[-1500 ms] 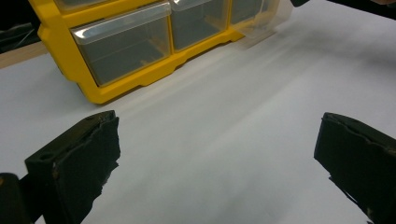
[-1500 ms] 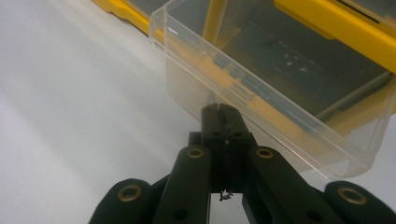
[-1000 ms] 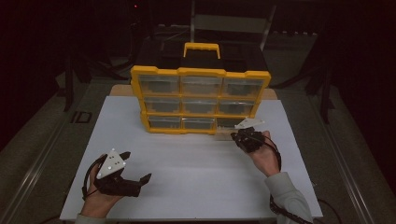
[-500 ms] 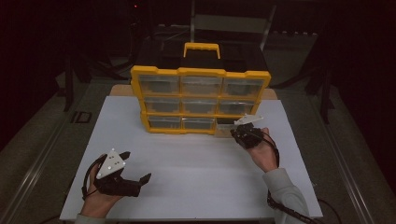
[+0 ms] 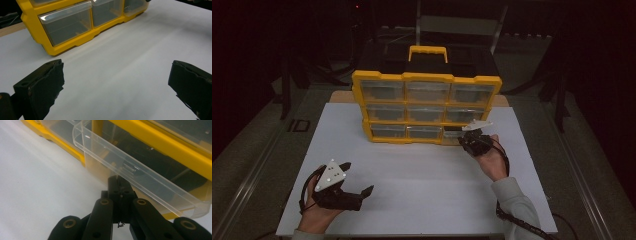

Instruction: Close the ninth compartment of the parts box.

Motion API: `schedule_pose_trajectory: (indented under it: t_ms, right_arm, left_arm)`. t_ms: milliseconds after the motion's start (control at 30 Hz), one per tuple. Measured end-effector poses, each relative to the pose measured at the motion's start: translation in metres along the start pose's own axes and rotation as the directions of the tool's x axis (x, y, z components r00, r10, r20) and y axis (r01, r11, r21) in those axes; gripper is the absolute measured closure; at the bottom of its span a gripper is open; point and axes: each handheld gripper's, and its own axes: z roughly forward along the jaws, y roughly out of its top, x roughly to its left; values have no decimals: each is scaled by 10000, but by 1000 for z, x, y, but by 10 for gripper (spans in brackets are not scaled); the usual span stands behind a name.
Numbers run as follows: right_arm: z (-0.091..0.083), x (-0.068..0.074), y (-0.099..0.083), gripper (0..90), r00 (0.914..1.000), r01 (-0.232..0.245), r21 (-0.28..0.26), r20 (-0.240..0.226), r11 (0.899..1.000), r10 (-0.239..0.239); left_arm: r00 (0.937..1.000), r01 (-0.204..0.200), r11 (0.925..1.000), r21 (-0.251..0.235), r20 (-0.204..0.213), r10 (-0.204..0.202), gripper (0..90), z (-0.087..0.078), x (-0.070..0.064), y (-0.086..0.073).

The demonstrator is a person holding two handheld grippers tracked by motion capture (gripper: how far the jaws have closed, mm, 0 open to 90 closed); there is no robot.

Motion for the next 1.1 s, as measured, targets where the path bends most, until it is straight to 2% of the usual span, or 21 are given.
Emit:
schedule_pose_trajectory:
  t_ms: [1100]
  right_arm:
    - [12,-9,10,900,9996,-182,-53,216,9998,183]
  left_arm:
    - [10000,36,10000,-43,-12,-36,9,-1,0,0]
